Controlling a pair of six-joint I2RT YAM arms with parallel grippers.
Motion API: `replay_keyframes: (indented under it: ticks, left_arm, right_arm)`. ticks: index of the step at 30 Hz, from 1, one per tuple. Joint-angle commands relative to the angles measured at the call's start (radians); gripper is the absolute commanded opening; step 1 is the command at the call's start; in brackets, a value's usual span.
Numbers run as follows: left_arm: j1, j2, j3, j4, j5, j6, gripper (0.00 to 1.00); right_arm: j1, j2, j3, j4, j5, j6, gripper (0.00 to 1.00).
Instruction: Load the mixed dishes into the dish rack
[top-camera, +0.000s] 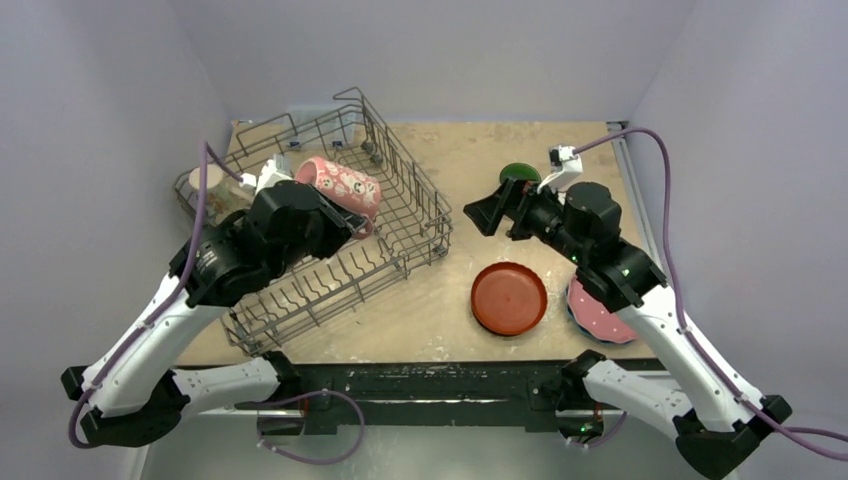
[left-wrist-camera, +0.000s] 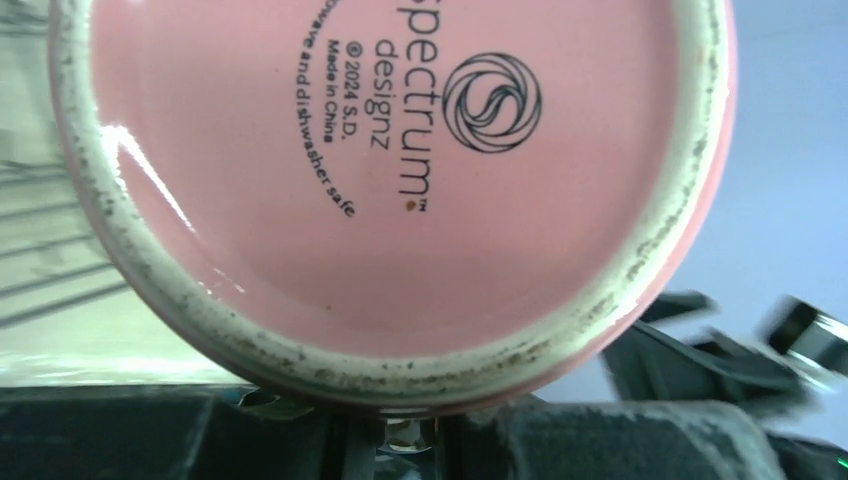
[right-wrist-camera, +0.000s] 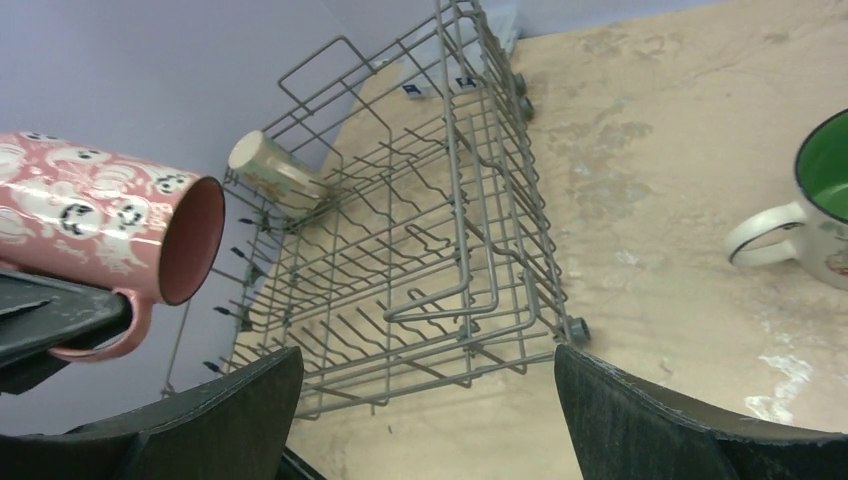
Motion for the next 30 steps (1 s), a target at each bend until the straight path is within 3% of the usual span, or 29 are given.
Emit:
replay_keyframes:
  ticks: [1, 5, 7, 23, 30]
  left_arm:
    - [0.001, 0.052, 0.111, -0.307, -0.274, 0.097, 0.0]
    - [0.013, 0.123, 0.169, -0.453, -0.442, 0.048, 0.0]
    - [0.056, 0.184, 0.196, -0.468, -0.462, 0.048, 0.0]
    - [0.411, 0.523, 0.24, -0.161, -0.486, 0.236, 0.0]
    - [0.501, 0.697, 0.364, -0.12, -0.456, 0.148, 0.0]
  right_arm:
    - [0.001, -0.025, 0.099, -0.092, 0.062, -0.069, 0.99]
    - [0.001, -0.022, 0.126, -0.144, 0.093, -0.084, 0.99]
    - [0.001, -0.02, 0.134, -0.166, 0.118, -0.073, 0.99]
    - [0.0, 0.07, 0.292, -0.276, 0.186, -0.153, 0.99]
    - [-0.017, 0.226, 0.421, -0.356, 0.229, -0.216, 0.99]
